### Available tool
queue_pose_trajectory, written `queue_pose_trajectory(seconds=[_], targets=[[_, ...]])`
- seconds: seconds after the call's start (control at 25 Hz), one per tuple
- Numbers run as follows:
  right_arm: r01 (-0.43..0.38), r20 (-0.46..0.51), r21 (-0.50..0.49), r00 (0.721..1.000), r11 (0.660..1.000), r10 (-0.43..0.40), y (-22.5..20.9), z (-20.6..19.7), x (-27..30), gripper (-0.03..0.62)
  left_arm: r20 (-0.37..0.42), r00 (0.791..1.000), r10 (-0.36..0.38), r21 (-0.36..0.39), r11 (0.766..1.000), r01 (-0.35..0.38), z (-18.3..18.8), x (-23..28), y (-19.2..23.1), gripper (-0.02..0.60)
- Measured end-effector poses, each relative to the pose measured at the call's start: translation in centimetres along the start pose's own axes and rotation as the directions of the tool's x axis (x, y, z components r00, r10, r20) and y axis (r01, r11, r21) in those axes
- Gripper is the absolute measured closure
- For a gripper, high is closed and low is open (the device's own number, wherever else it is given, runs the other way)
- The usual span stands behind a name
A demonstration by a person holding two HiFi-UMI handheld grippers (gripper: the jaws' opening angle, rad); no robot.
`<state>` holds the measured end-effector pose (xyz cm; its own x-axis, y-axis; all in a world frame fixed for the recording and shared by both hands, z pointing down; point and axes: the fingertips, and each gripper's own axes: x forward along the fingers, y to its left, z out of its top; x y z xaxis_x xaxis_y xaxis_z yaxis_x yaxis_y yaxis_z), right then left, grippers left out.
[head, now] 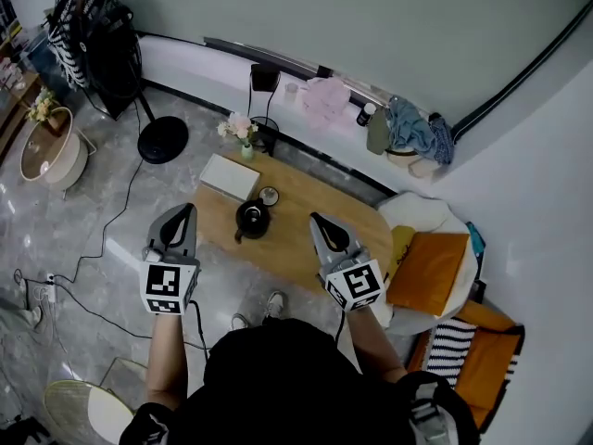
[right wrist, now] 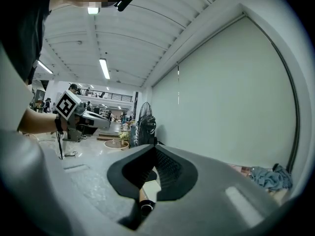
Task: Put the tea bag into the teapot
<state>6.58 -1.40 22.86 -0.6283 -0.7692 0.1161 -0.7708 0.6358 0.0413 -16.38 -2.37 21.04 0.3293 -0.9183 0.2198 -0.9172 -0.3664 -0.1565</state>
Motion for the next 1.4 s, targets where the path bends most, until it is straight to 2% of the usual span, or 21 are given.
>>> queue_pose_trajectory(seconds=[0.24, 0.36, 0.48, 0.72, 0.92, 1.12, 1.4], targets=[[0.054, 0.018, 0.015, 0.998, 0.998, -0.055, -2.6, 0.5, -0.2, 0.589, 0.090, 0.994, 0.060, -0.037, 0.998, -0.057, 1.9, -2.6, 1.6, 0.574], [0.070, 0.036, 0.024, 0.997, 0.997, -0.070, -3.4, 1.0, -0.1, 0.589, 0.146, 0.985, 0.089, -0.031, 0.996, -0.085, 2.9, -4.0, 1.7, 0.574], [0.089, 0.051, 0.027, 0.995, 0.996, -0.090, -4.2, 1.5, -0.5, 0.589, 0.157, 0.981, 0.112, -0.038, 0.993, -0.108, 3.4, -5.2, 1.6, 0.574], [0.159, 0.053, 0.063, 0.985, 0.985, -0.163, -6.2, 1.2, -2.5, 0.589, 0.241, 0.957, 0.161, -0.125, 0.983, -0.134, 4.1, -7.3, 1.2, 0.574], [0.202, 0.049, 0.080, 0.977, 0.976, -0.207, -7.1, 0.9, -4.0, 0.589, 0.233, 0.956, 0.178, -0.155, 0.977, -0.144, 2.7, -8.1, 0.8, 0.574], [0.209, 0.055, 0.071, 0.975, 0.975, -0.213, -7.1, 1.4, -4.4, 0.589, 0.258, 0.948, 0.186, -0.167, 0.975, -0.146, 2.4, -8.6, 0.5, 0.574], [0.203, 0.044, 0.074, 0.977, 0.976, -0.207, -6.6, 1.2, -3.7, 0.589, 0.245, 0.954, 0.174, -0.175, 0.976, -0.133, 1.6, -7.7, 0.2, 0.574]])
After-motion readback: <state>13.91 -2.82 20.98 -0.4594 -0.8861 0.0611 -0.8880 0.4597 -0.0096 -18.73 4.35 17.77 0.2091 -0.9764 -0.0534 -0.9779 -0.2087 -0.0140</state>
